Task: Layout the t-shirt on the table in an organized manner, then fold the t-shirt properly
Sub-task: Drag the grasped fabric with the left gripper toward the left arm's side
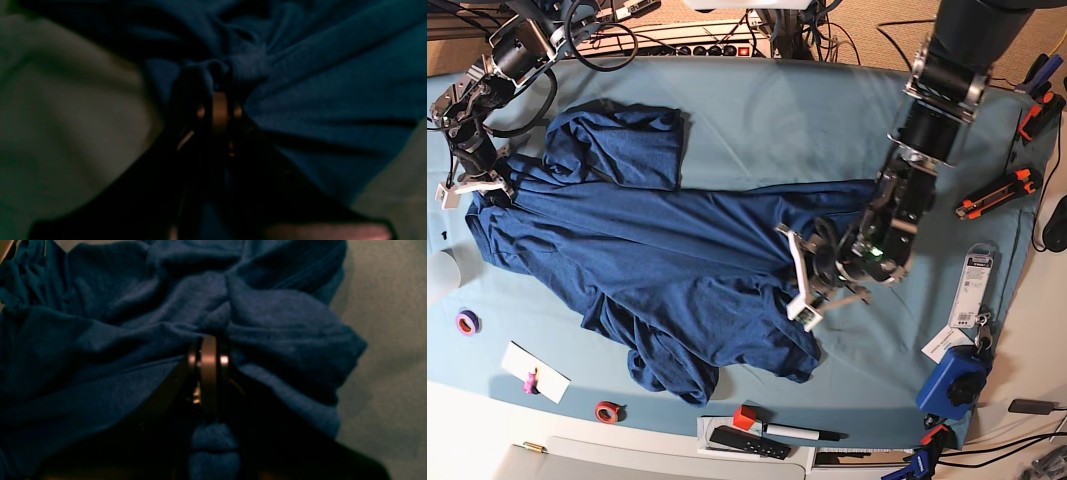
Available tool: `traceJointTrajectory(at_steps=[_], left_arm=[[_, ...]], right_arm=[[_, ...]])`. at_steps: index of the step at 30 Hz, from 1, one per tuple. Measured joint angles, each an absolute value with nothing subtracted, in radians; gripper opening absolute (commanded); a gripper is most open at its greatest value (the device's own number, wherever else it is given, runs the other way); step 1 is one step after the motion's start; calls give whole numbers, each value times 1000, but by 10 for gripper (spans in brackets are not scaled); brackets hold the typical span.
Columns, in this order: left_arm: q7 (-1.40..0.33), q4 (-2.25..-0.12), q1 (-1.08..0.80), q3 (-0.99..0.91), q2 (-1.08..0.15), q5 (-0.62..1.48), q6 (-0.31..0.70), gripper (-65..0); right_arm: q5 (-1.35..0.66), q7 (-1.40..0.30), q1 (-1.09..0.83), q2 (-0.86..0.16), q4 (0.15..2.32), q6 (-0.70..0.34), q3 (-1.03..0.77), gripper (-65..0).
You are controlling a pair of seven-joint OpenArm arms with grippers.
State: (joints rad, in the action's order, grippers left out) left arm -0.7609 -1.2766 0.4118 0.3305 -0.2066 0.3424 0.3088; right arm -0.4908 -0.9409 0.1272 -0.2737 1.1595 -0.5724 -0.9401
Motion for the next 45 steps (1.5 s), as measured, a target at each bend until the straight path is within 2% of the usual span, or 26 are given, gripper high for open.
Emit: traceJointTrajectory(at_steps=[15,17,20,21,23,24,26,27,29,30,31,37,40,45], left_arm=[[-762,-1277,416,287,-348,275,134,-643],[-762,-1277,417,248,-361,254,123,-556],[-762,-1277,416,187,-368,226,124,-390],[-763,-1277,416,164,-366,229,124,-361],[-768,-1277,418,126,-366,260,125,-358],[-775,-1277,419,109,-366,297,157,-358],[-813,-1277,417,81,-371,438,288,-358],[-830,-1277,416,76,-370,501,344,-358],[-881,-1277,416,75,-365,600,443,-358],[-894,-1277,416,76,-365,638,493,-358],[-902,-1277,416,76,-367,667,523,-358],[-986,-1277,426,76,-500,910,594,-358],[-1105,-1278,428,75,-576,1093,694,-358],[-1288,-1279,425,76,-677,1418,696,-358]], right_arm=[[-477,-937,128,-274,1160,-573,-940,-633],[-476,-936,128,-274,1160,-573,-940,-633],[-476,-934,128,-274,1160,-573,-940,-633],[-476,-934,128,-274,1160,-573,-940,-633],[-476,-934,128,-274,1160,-573,-940,-633],[-476,-934,128,-274,1160,-573,-940,-633],[-499,-938,127,-274,1159,-570,-941,-605],[-517,-946,127,-276,1159,-573,-941,-552],[-587,-1005,125,-289,1158,-610,-941,-404],[-625,-1037,124,-296,1157,-632,-942,-352],[-653,-1061,122,-305,1156,-653,-941,-337],[-762,-1182,114,-376,1151,-655,-957,-337],[-863,-1219,115,-391,1151,-693,-1005,-337],[-1086,-1375,108,-400,1151,-693,-1109,-337]])
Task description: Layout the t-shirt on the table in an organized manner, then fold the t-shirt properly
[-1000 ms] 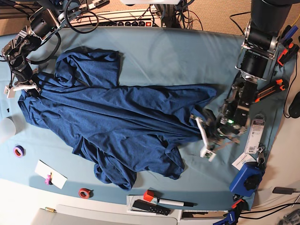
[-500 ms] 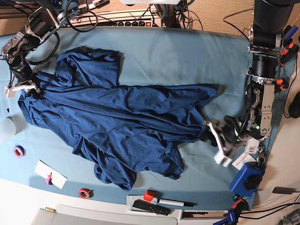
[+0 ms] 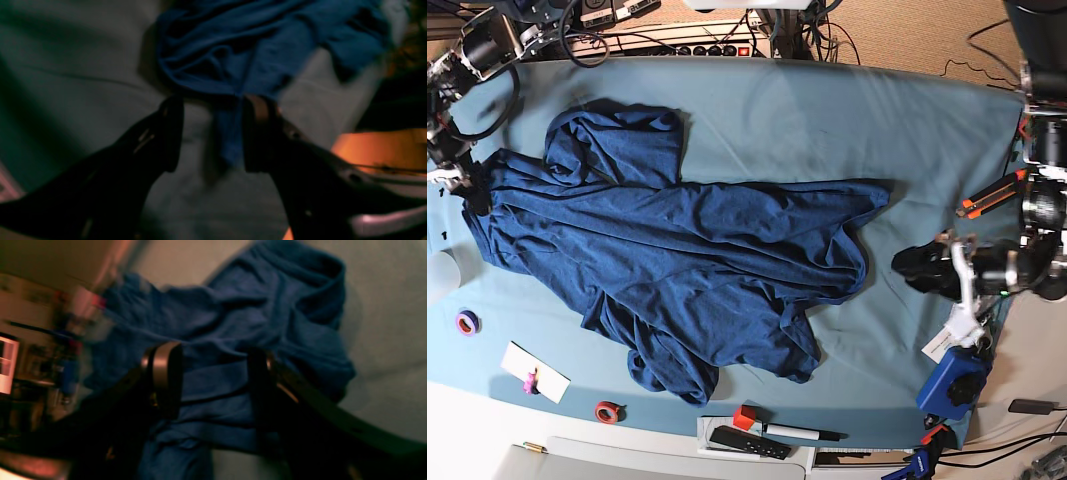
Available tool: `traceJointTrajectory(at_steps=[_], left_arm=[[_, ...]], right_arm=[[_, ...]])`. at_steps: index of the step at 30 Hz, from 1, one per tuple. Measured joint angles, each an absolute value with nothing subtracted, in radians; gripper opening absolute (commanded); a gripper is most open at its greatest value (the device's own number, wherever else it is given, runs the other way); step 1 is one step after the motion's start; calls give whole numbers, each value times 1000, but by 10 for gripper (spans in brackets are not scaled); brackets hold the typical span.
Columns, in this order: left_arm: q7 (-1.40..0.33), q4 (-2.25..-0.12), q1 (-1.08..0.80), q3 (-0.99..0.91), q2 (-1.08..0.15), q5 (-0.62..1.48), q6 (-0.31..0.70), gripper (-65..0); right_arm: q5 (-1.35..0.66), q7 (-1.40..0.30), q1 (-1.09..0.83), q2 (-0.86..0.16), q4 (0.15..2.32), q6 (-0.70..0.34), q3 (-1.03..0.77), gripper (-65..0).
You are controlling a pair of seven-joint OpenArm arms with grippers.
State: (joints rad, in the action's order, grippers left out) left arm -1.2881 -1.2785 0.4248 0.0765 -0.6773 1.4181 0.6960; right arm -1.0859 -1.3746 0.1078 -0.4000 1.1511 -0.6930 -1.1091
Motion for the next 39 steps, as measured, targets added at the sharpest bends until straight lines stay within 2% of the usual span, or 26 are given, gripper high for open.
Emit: traceJointTrajectory(at_steps=[6,9,11,17,22,25,30,36,39], left_arm=[[-1361,-1279,424,76,-738,1459,697,-358],[-1361,-1279,426,76,-740,1460,697,-358],[-1369,-1279,425,76,-740,1460,697,-358],[-1384,-1279,425,76,-739,1460,697,-358],[-1385,-1279,413,76,-739,1460,697,-358],[-1385,-1279,408,76,-739,1460,697,-358],[-1388,-1281,363,77,-739,1460,697,-358],[-1399,-1282,308,76,-739,1460,697,-359],[-1403,-1293,260,76,-732,1457,697,-360]], right_arm=[[-1127,-1375,4,-418,1151,-693,-1184,-338],[-1044,-1207,-36,-395,1151,-691,-1187,-338],[-1019,-1155,-36,-384,1150,-689,-1186,-338],[-1021,-1181,34,-356,1150,-690,-1182,-339],[-830,-1113,42,-346,1150,-639,-1175,-345],[-782,-1082,39,-350,1150,-621,-1154,-429],[-690,-1022,43,-350,1150,-622,-1092,-648],[-571,-948,43,-373,1150,-546,-1071,-650],[-550,-944,42,-407,1150,-543,-1071,-650]])
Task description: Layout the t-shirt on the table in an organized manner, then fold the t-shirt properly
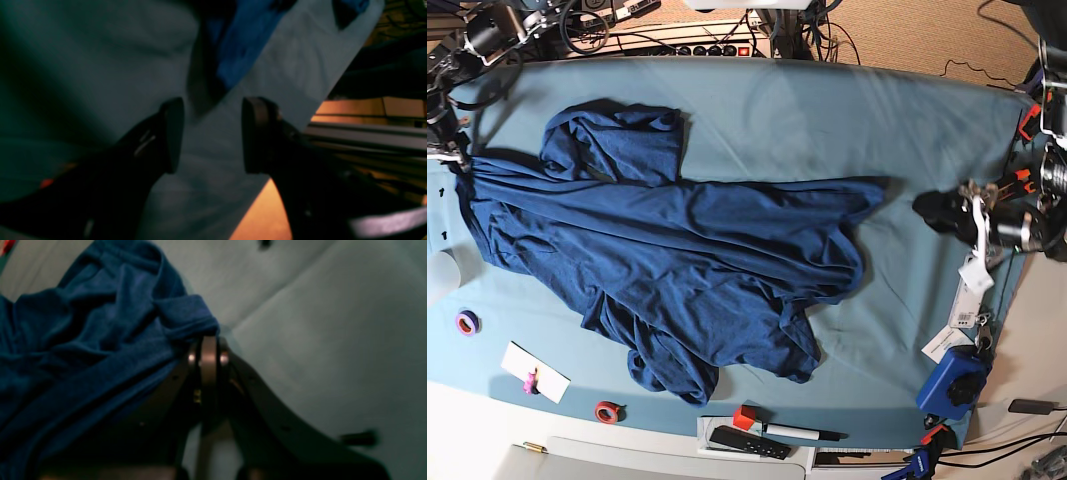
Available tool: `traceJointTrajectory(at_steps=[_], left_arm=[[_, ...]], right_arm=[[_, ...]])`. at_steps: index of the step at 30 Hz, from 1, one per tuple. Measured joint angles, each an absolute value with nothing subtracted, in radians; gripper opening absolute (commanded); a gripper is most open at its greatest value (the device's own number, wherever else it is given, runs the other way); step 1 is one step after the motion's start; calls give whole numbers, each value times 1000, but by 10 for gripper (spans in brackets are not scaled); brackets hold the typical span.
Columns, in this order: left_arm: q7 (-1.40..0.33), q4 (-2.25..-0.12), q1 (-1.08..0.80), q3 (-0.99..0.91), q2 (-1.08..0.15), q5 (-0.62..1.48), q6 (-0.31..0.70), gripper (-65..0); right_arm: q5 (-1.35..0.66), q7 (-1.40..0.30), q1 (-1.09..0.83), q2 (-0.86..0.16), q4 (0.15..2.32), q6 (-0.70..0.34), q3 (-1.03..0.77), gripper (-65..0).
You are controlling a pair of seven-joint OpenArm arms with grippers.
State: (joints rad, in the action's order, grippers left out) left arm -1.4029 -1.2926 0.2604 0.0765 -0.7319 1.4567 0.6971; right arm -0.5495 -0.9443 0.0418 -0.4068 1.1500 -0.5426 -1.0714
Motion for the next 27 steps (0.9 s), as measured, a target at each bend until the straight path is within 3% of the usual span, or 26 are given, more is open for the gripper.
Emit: traceJointTrajectory(at_steps=[9,14,20,23,27], left_arm=[[-1409,-1486,177,76,-555,1455,697,-360],[-1408,-1602,168,76,-368,1456,697,-359],[-1409,-1666,143,93,-185,1456,697,-312],[-1357,-1670,141,189,-170,1311,698,-312],[-1147,-1668,130,394,-173,962,696,-312]], right_arm=[[-548,-960,44,-445,1150,-544,-1072,-650],[-546,-1014,44,-445,1150,-550,-1071,-650],[-547,-1033,44,-444,1150,-550,-1071,-650],[-547,-1036,43,-444,1150,-550,-1071,-650],[-547,-1036,44,-444,1150,-550,-1071,-650]])
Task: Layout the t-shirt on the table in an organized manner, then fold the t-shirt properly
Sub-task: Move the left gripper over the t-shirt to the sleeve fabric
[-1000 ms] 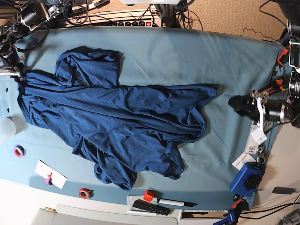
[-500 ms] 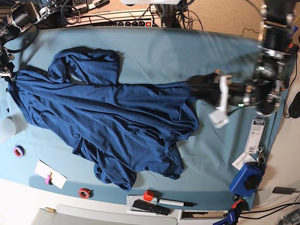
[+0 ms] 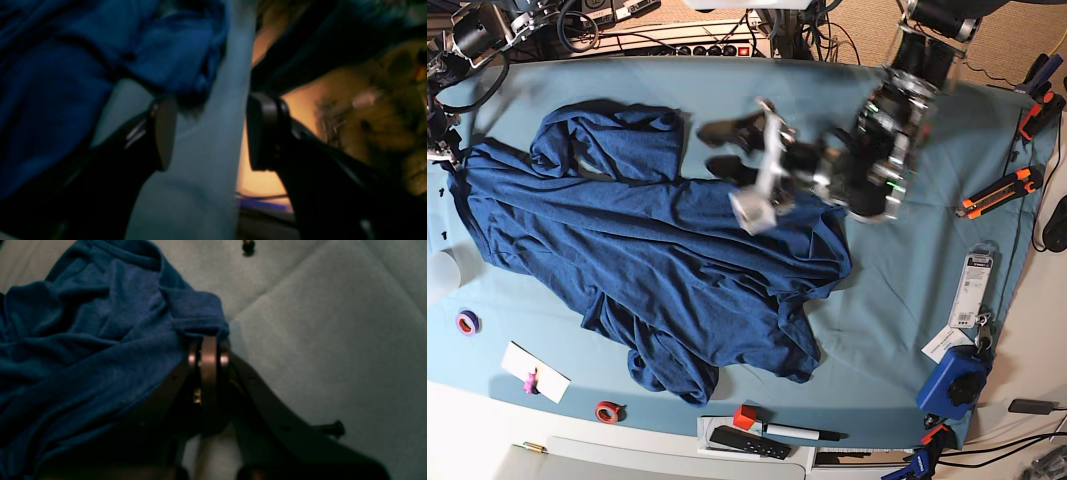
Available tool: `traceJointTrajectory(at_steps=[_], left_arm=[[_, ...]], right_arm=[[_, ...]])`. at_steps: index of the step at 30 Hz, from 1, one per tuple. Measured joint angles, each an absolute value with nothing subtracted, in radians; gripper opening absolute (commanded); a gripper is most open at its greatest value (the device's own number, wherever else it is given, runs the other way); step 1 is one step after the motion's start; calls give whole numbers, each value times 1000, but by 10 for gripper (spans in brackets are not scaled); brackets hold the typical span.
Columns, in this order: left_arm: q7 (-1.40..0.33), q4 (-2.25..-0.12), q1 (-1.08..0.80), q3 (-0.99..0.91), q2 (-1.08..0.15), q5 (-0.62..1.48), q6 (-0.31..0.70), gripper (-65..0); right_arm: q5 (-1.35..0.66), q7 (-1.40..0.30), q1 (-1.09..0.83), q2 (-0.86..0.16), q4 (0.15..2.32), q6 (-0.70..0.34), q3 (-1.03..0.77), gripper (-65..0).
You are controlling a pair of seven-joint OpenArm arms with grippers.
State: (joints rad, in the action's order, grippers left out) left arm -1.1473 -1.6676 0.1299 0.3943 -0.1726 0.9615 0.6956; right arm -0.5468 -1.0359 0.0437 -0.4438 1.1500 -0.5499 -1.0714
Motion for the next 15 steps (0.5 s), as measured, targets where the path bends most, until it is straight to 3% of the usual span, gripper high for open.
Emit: traceJointTrajectory(at_steps=[5,9,15], left_arm=[[-897,-1668,133,617,-171,622,693,-312],[-847,-1666,133,747,-144,367,565,-312],[-834,-1667,134,883,-102,197,309,-312]], right_arm=[[-547,-1036,42,-444,1150,-550,-1071,-650],[-547,-1040,42,-444,1150,-550,-1071,-638],[-547,-1040,42,-444,1150,-550,-1071,-638]])
